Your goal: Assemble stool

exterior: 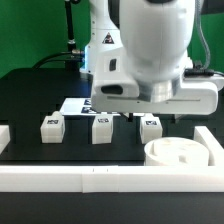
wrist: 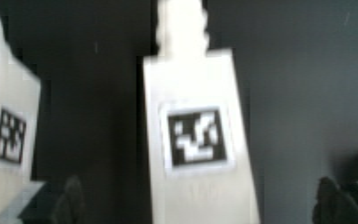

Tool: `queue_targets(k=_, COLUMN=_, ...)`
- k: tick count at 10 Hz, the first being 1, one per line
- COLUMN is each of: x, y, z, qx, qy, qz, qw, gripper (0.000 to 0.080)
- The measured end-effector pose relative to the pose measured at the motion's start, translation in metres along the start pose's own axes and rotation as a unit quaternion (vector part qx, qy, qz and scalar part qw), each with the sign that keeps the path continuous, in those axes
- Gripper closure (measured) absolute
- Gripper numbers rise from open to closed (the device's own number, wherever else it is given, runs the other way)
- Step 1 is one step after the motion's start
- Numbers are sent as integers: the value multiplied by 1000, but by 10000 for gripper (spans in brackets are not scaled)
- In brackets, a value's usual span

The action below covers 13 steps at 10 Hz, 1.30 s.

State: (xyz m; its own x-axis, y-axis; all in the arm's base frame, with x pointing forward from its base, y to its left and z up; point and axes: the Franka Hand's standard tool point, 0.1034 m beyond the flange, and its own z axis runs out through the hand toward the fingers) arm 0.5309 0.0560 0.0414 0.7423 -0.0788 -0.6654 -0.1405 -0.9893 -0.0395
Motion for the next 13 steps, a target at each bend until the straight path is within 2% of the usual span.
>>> queue_targets(k=1, x=3, y=-3, z=0, qx=3, qy=-26, qz=-6, qw=1000, gripper=150)
queue_targets(k=2, x=-1, y=-4, z=6, qx=9, qy=-72, qz=-12, qw=997, gripper=150)
queue_targets(k=3, x=0, y=-3, z=8, qx=8, qy=-97, qz=-13, qw=995, gripper=150)
queue_targets(k=5, x=7, y=-4, z=8, qx=9, qy=-85, qz=-13, qw=996, gripper=150)
queue_targets(k=6, x=9, y=-3, z=14, qx=8, qy=-89, qz=-12, qw=996, gripper=150)
queue_targets(k=8, x=8, y=-3, z=23, qx=4, qy=-103, qz=-4, qw=995, gripper=150)
queue_targets(k=12, x=9, y=-2, z=29, qx=4, qy=-112, qz=-9, qw=994, gripper=150)
queue_targets(k=13, x=9, y=-2, z=29, qx=4, qy=-111, qz=-11, qw=994, gripper=266)
